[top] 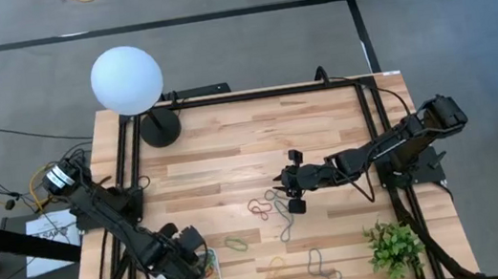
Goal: Pick and place items into bin
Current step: Put the blue rubber band into the bin
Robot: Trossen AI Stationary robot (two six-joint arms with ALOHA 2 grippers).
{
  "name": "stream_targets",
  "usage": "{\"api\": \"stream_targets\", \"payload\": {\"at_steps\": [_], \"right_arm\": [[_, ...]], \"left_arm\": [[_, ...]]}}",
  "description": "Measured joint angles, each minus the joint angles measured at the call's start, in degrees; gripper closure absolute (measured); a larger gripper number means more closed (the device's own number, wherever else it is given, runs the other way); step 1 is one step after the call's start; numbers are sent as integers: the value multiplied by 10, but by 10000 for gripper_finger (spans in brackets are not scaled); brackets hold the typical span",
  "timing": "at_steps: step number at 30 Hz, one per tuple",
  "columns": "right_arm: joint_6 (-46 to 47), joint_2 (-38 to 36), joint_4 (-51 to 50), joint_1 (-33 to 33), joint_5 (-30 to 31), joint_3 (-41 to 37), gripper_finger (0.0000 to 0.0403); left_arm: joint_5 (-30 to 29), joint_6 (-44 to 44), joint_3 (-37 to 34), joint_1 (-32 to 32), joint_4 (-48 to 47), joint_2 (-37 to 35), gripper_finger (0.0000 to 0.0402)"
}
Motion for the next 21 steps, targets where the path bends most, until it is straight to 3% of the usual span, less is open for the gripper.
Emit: {"api": "stream_targets", "payload": {"at_steps": [6,14,21], "right_arm": [[0,0,0,0,0,0,302],[0,0,-2,0,0,0,302],[0,0,-5,0,0,0,302]], "left_arm": [[1,21,28,0,0,0,396],[5,58,75,-4,-3,0,399],[20,39,123,-37,15,-1,400]]}}
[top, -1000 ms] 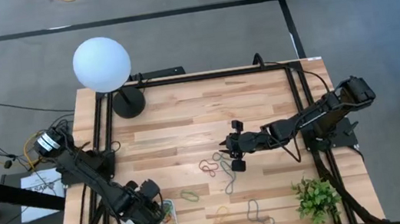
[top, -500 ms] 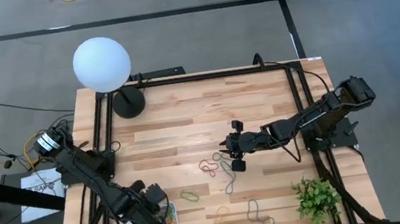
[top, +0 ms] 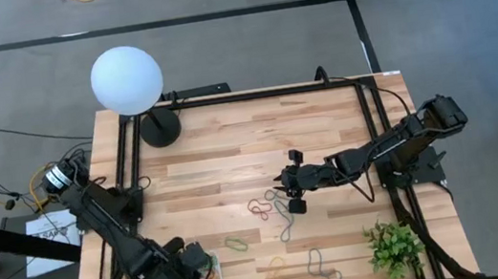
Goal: Pick and place items into bin
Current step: Put the blue rubber band into the bin
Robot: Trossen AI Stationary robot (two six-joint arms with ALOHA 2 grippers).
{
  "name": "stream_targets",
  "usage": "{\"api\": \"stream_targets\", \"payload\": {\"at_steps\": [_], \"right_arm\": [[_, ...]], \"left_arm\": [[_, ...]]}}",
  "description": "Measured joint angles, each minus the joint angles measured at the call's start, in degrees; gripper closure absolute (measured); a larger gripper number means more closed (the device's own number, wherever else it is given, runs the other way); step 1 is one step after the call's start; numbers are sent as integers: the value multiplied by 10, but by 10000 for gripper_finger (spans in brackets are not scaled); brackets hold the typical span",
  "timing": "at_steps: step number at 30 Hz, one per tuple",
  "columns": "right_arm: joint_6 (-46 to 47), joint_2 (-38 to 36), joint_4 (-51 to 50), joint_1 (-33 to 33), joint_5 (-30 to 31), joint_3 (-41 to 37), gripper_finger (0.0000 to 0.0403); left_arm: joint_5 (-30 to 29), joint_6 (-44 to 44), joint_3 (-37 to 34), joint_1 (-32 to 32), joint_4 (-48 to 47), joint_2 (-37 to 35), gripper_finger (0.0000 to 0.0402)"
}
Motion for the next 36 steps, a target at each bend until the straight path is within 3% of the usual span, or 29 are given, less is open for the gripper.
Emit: {"api": "stream_targets", "payload": {"at_steps": [11,17,26,36], "right_arm": [[5,0,-13,1,0,0,302],[52,0,-111,-1,0,0,302],[91,4,-105,-4,-45,0,302],[91,103,-71,-11,-37,9,302]], "left_arm": [[-35,-81,-14,-18,2,4,374],[-35,-108,-27,-17,-26,4,344],[-68,-12,-27,-1,-17,4,323],[-71,50,-27,26,-19,4,322]]}}
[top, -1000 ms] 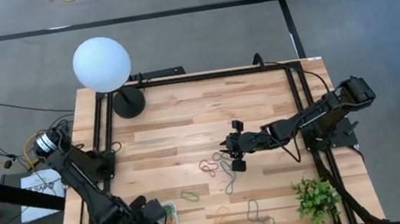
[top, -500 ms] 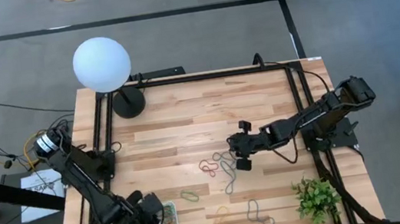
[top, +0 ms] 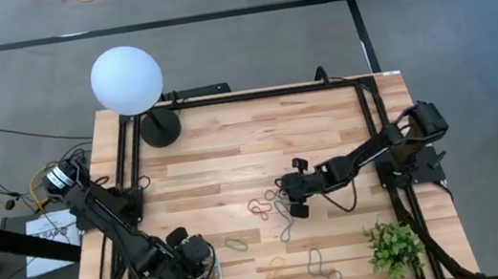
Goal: Pick and place items into bin
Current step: Put the blue rubber band into the bin
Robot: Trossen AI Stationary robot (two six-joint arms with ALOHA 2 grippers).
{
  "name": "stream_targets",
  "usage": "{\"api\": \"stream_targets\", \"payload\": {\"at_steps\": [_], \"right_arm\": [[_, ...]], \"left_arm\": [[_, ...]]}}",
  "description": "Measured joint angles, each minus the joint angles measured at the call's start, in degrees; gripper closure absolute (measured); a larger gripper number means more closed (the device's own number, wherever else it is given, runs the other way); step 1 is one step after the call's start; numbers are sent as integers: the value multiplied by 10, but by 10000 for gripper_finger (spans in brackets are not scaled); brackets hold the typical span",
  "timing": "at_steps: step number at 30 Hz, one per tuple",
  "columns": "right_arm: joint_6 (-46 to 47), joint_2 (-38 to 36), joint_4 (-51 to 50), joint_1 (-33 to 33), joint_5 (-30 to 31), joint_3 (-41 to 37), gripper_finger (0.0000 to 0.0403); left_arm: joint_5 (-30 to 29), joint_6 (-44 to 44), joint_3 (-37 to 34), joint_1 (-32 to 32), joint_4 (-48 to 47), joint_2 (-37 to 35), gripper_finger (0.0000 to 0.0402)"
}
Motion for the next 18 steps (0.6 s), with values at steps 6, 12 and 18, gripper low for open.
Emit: {"api": "stream_targets", "payload": {"at_steps": [6,12,18], "right_arm": [[1,13,2,-12,-21,4,302],[0,47,23,-15,-15,7,308],[13,64,42,-4,-5,9,378]], "left_arm": [[0,7,0,1,1,0,322],[-58,14,0,1,0,0,322],[-187,58,0,5,0,0,322]]}}
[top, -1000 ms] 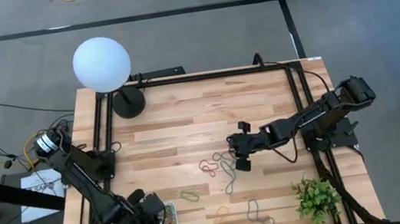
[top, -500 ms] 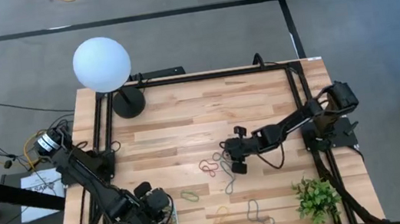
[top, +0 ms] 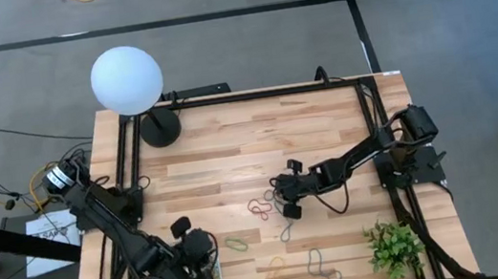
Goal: Pick and place items into bin
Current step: Put the blue rubber band into the bin
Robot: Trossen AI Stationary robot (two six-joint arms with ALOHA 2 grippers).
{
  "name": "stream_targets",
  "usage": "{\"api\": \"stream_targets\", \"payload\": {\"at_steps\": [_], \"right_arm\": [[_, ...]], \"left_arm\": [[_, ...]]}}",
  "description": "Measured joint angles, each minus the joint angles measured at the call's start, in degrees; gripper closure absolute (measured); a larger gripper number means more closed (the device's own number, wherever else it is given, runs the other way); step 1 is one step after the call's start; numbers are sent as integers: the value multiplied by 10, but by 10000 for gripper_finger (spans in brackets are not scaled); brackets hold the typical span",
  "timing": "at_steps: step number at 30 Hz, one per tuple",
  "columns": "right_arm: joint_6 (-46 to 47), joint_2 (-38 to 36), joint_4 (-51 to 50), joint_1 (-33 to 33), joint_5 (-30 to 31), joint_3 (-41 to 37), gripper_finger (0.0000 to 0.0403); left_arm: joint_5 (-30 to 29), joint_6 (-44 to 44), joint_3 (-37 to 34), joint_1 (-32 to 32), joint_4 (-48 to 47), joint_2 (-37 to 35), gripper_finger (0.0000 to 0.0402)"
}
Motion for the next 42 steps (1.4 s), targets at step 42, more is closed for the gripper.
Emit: {"api": "stream_targets", "payload": {"at_steps": [42], "right_arm": [[-111,-131,19,61,17,58,403]], "left_arm": [[113,558,0,291,334,88,181]]}}
